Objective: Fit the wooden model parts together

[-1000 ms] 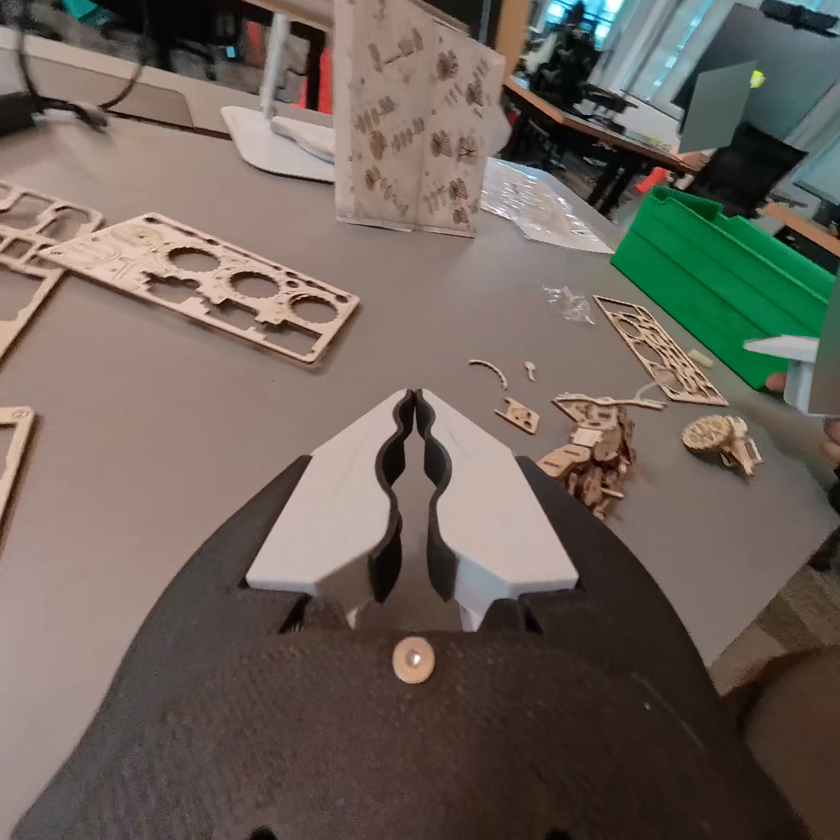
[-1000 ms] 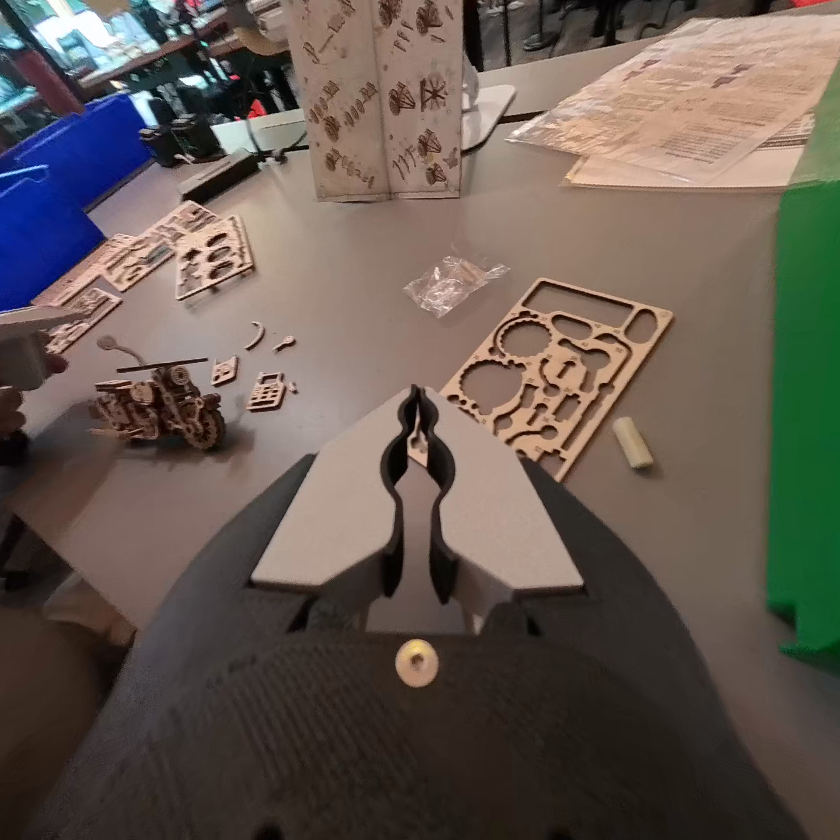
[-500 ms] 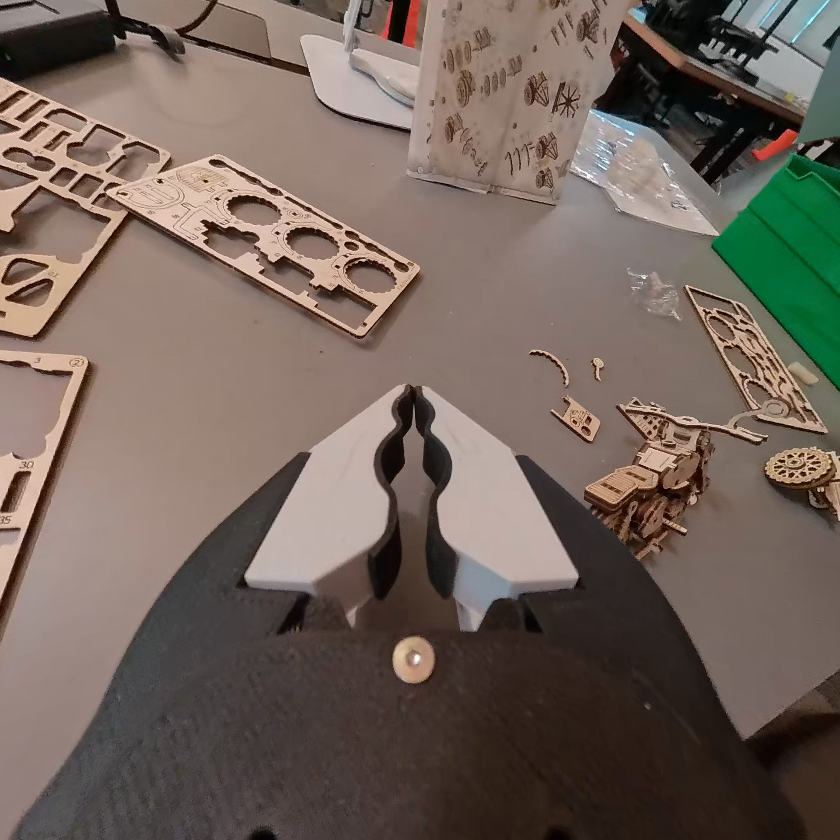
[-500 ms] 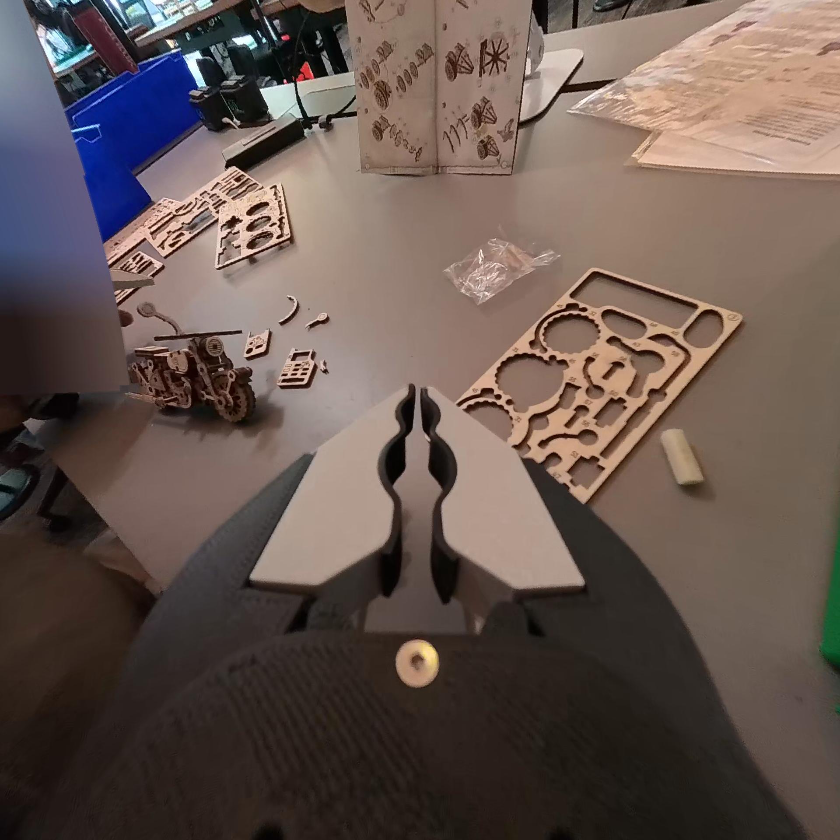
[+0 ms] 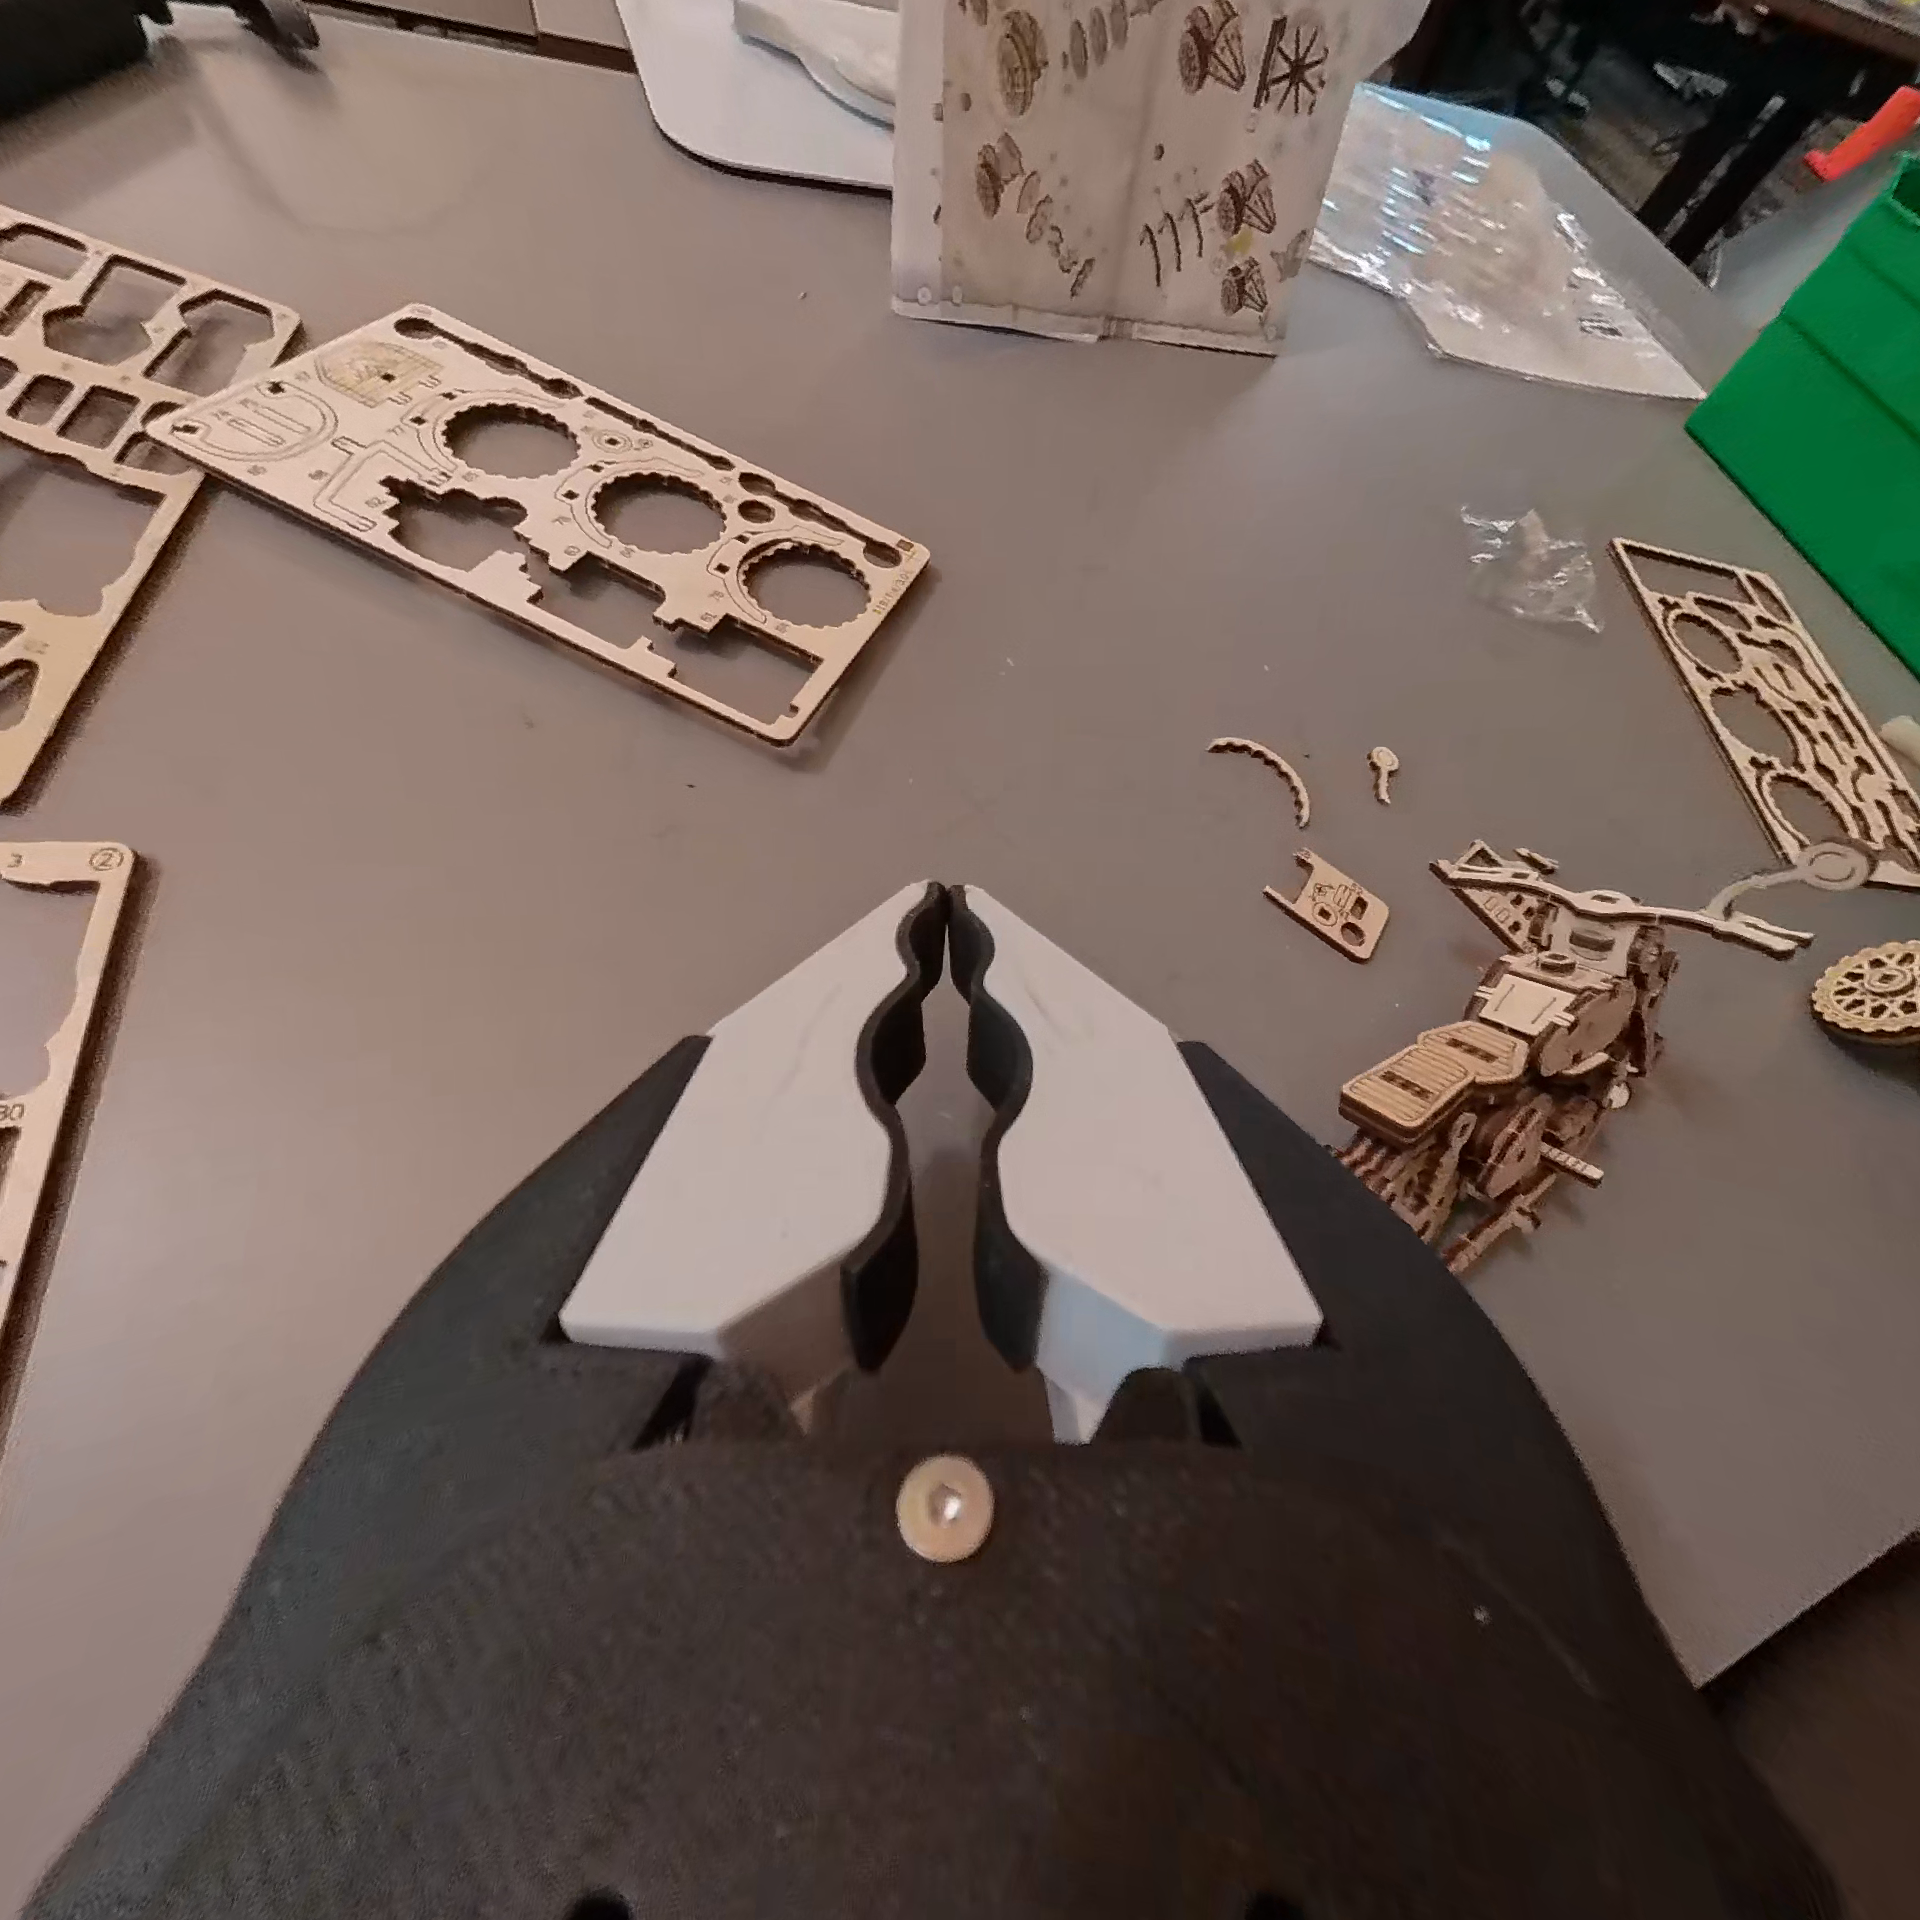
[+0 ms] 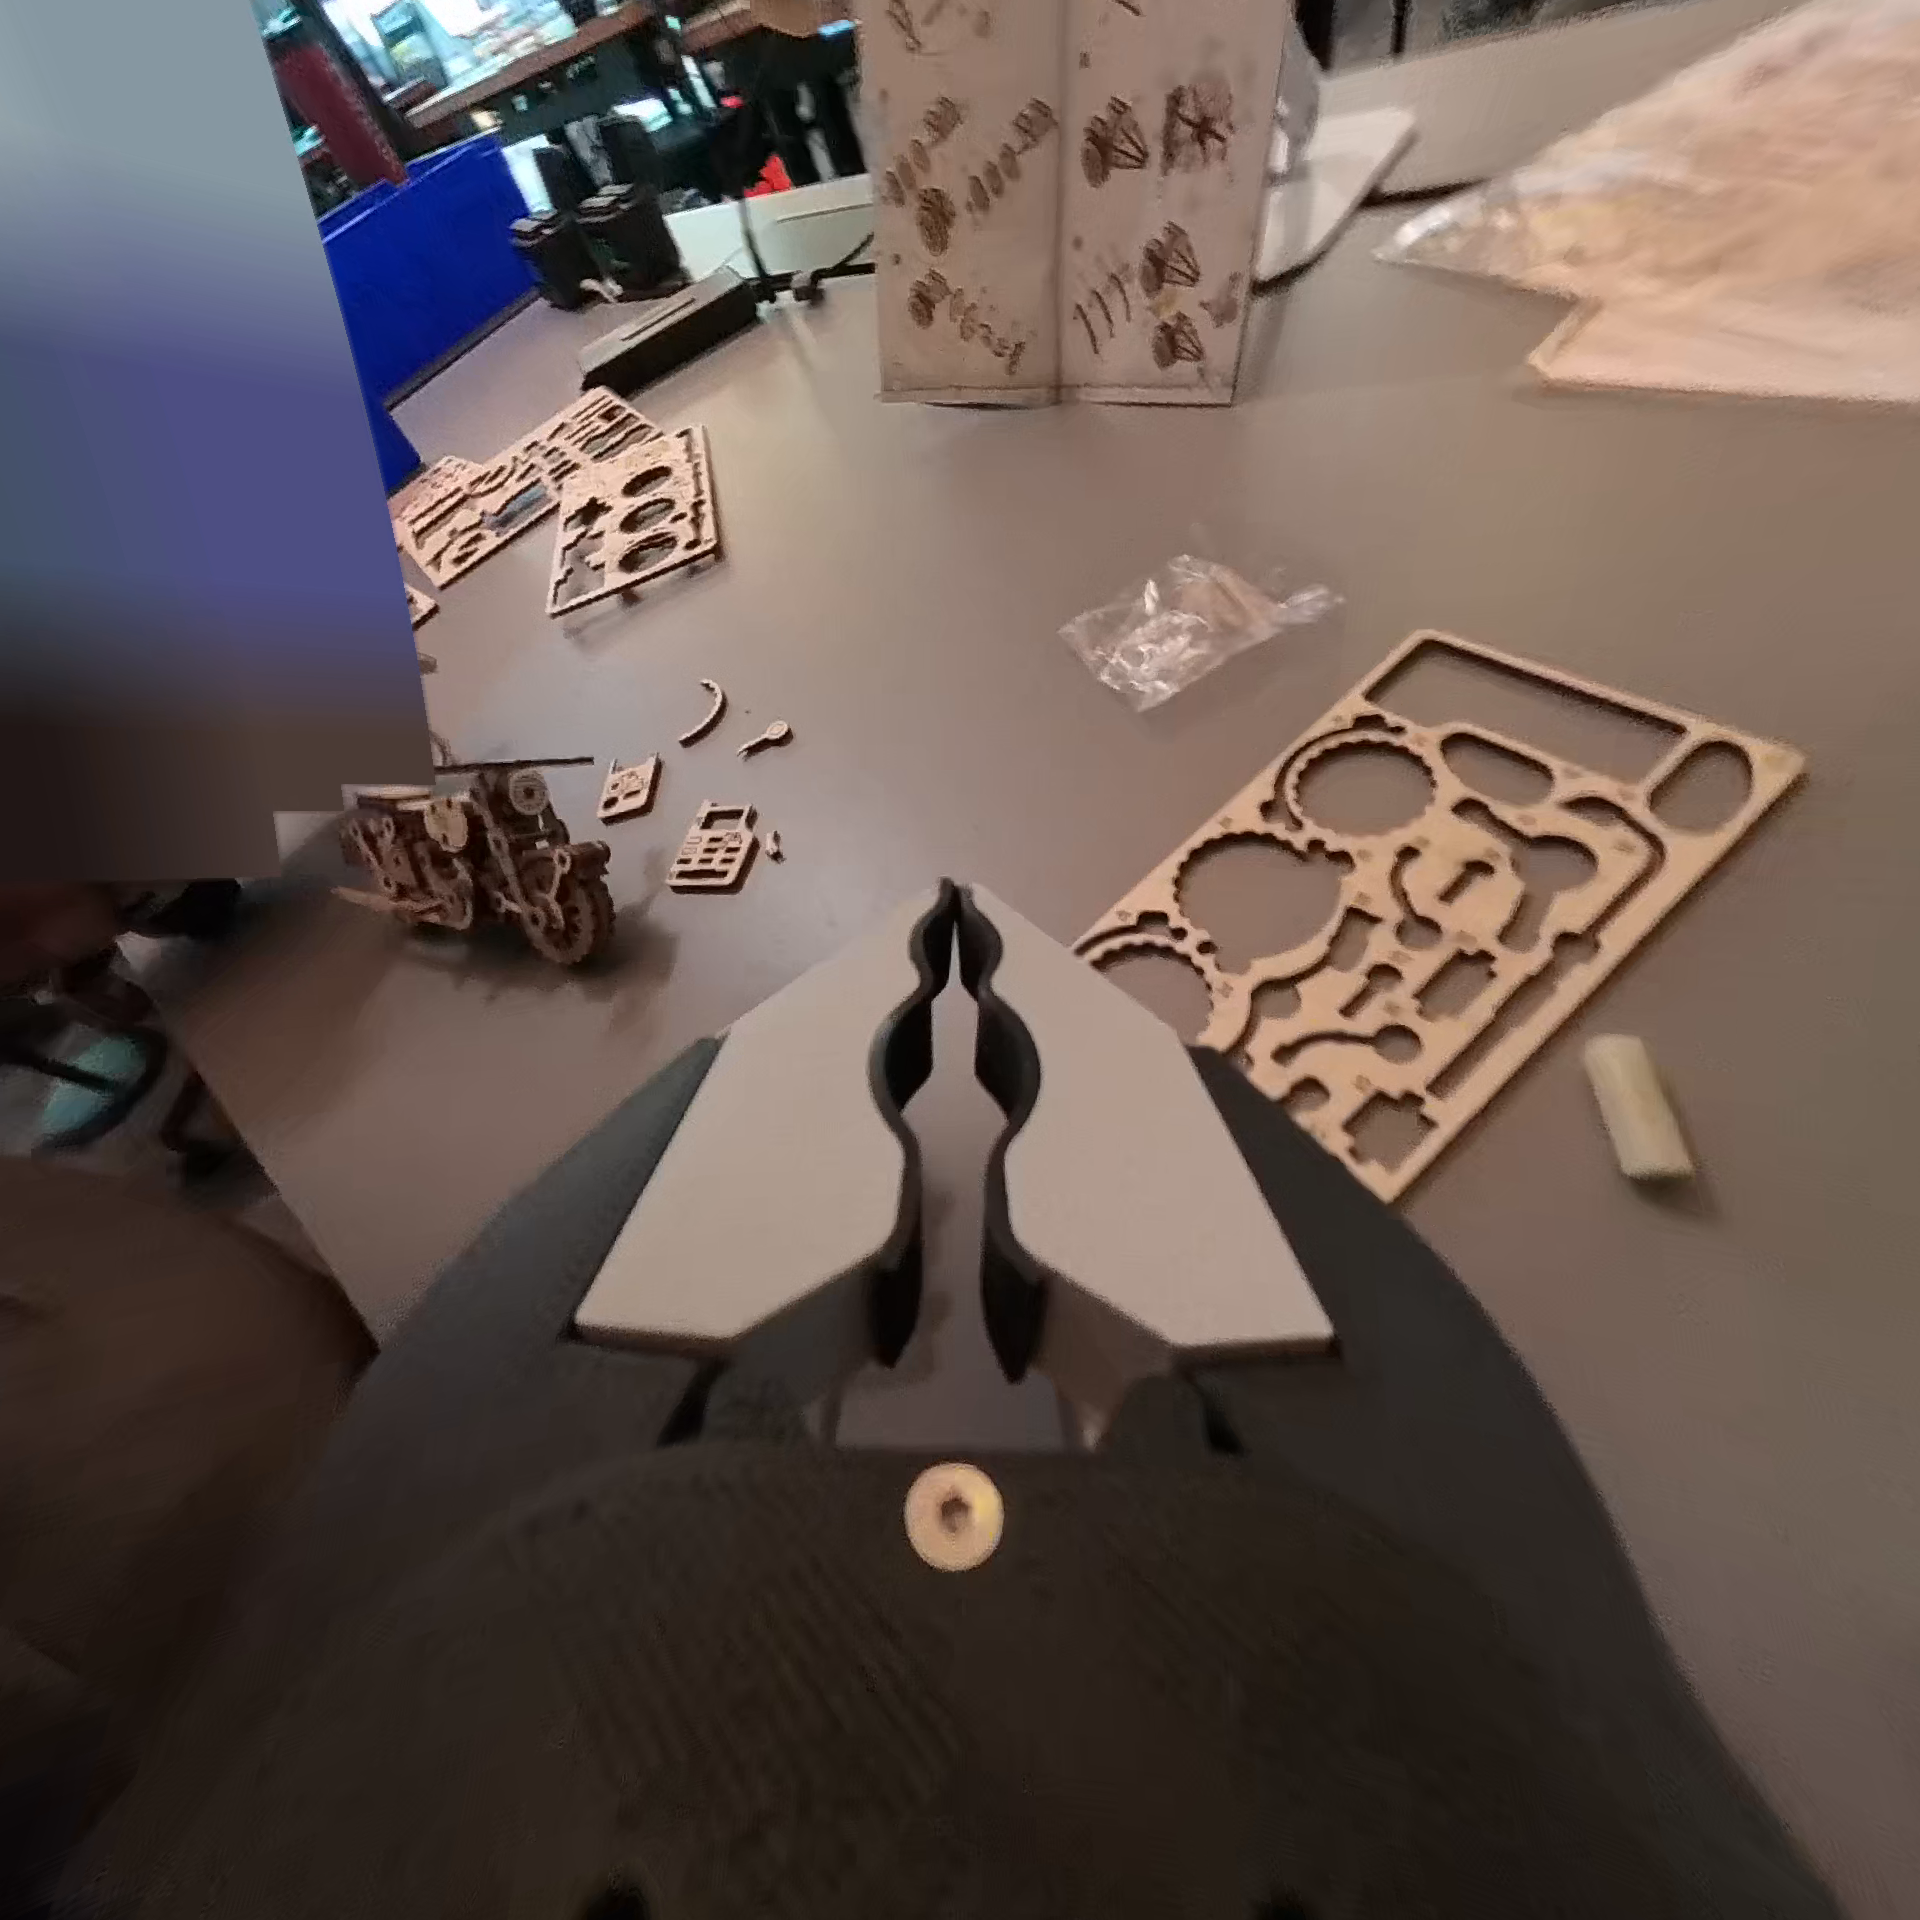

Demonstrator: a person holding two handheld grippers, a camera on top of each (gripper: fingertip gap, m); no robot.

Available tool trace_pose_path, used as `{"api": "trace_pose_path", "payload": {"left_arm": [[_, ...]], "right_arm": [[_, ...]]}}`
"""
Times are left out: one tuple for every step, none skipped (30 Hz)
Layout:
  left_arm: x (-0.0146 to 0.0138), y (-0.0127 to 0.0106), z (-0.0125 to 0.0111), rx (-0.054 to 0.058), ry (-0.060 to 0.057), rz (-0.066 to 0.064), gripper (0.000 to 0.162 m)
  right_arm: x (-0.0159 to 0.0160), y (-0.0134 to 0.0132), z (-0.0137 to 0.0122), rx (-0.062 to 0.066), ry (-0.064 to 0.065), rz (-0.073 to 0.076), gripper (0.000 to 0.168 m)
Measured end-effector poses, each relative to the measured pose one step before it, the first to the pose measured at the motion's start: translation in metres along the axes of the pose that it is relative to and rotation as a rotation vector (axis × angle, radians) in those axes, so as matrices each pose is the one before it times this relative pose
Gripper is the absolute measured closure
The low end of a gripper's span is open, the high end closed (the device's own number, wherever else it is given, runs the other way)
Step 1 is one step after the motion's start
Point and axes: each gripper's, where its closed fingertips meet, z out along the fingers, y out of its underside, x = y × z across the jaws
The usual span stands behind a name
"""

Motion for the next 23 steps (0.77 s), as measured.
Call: {"api": "trace_pose_path", "payload": {"left_arm": [[-0.00027, 0.00029, 0.00023, -0.0026, 0.0031, -0.0057, 0.162], [-0.00019, 0.00033, 0.00028, -0.0029, 0.0026, -0.0049, 0.162], [0.00006, 0.00038, 0.00033, -0.0034, 0.0040, -0.0042, 0.162], [0.00032, 0.00068, 0.00055, -0.0052, 0.0057, -0.0031, 0.162], [0.00066, 0.00061, 0.00055, -0.0057, 0.0082, -0.0025, 0.162], [0.00089, 0.00060, 0.00049, -0.0051, 0.0092, -0.0027, 0.162], [0.00197, 0.00071, 0.00033, -0.0048, 0.0170, -0.0005, 0.162], [0.00117, 0.00093, 0.00061, -0.0071, 0.0113, -0.0033, 0.162], [-0.00015, 0.00080, 0.00056, -0.0060, 0.0006, -0.0031, 0.162], [0.00025, 0.00025, 0.00023, -0.0024, 0.0013, 0.0007, 0.162], [0.00012, 0.00020, 0.00008, -0.0015, -0.0004, 0.0020, 0.162], [-0.00048, 0.00012, 0.00013, -0.0007, -0.0055, 0.0015, 0.162], [0.00006, 0.00000, 0.00007, -0.0003, -0.0030, 0.0038, 0.162], [0.00012, 0.00022, 0.00012, -0.0015, -0.0031, 0.0039, 0.162], [-0.00026, 0.00031, 0.00028, -0.0023, -0.0058, 0.0040, 0.162], [0.00027, 0.00023, 0.00017, -0.0018, -0.0055, 0.0089, 0.162], [0.00109, 0.00044, 0.00045, -0.0034, -0.0052, 0.0157, 0.162], [0.00130, 0.00061, 0.00051, -0.0052, -0.0073, 0.0203, 0.162], [0.00131, 0.00053, 0.00052, -0.0046, -0.0087, 0.0216, 0.162], [0.00114, 0.00049, 0.00042, -0.0035, -0.0070, 0.0195, 0.162], [0.00084, 0.00039, 0.00037, -0.0036, -0.0057, 0.0134, 0.162], [0.00033, 0.00047, 0.00043, -0.0039, -0.0040, 0.0080, 0.162], [0.00031, 0.00055, 0.00051, -0.0045, -0.0006, 0.0035, 0.162]], "right_arm": [[-0.00144, 0.00295, 0.00223, -0.0155, 0.0063, -0.0262, 0.168], [-0.00079, 0.00166, 0.00177, -0.0127, 0.0086, -0.0200, 0.168], [-0.00048, -0.00011, 0.00057, 0.0016, 0.0102, -0.0203, 0.168], [-0.00064, -0.00173, -0.00062, 0.0134, 0.0035, -0.0160, 0.168], [-0.00055, -0.00166, -0.00084, 0.0134, -0.0033, -0.0046, 0.168], [0.00002, -0.00111, -0.00070, 0.0097, -0.0069, 0.0076, 0.168], [0.00041, -0.00053, -0.00045, 0.0047, -0.0105, 0.0170, 0.168], [0.00093, -0.00056, -0.00048, 0.0047, -0.0096, 0.0213, 0.168], [0.00147, -0.00084, -0.00071, 0.0068, -0.0066, 0.0218, 0.168], [0.00123, -0.00097, -0.00084, 0.0076, -0.0063, 0.0205, 0.168], [0.00139, -0.00108, -0.00079, 0.0078, -0.0039, 0.0177, 0.168], [0.00167, -0.00105, -0.00083, 0.0077, 0.0018, 0.0137, 0.168], [0.00159, -0.00116, -0.00080, 0.0093, 0.0049, 0.0076, 0.168], [0.00112, -0.00133, -0.00088, 0.0102, 0.0052, 0.0002, 0.168], [0.00062, -0.00084, -0.00053, 0.0069, 0.0043, -0.0040, 0.168], [0.00001, -0.00012, -0.00009, 0.0013, 0.0022, -0.0045, 0.168], [-0.00054, 0.00044, 0.00038, -0.0032, -0.0014, -0.0036, 0.168], [-0.00056, 0.00049, 0.00037, -0.0038, -0.0019, -0.0031, 0.168], [-0.00022, 0.00029, 0.00032, -0.0017, -0.0005, -0.0016, 0.168], [0.00005, 0.00005, 0.00008, 0.0001, -0.0013, 0.0017, 0.168], [0.00022, -0.00009, -0.00011, 0.0009, -0.0026, 0.0063, 0.168], [0.00073, -0.00038, -0.00024, 0.0026, -0.0020, 0.0097, 0.168], [0.00097, -0.00049, -0.00044, 0.0040, -0.0014, 0.0117, 0.168]]}}
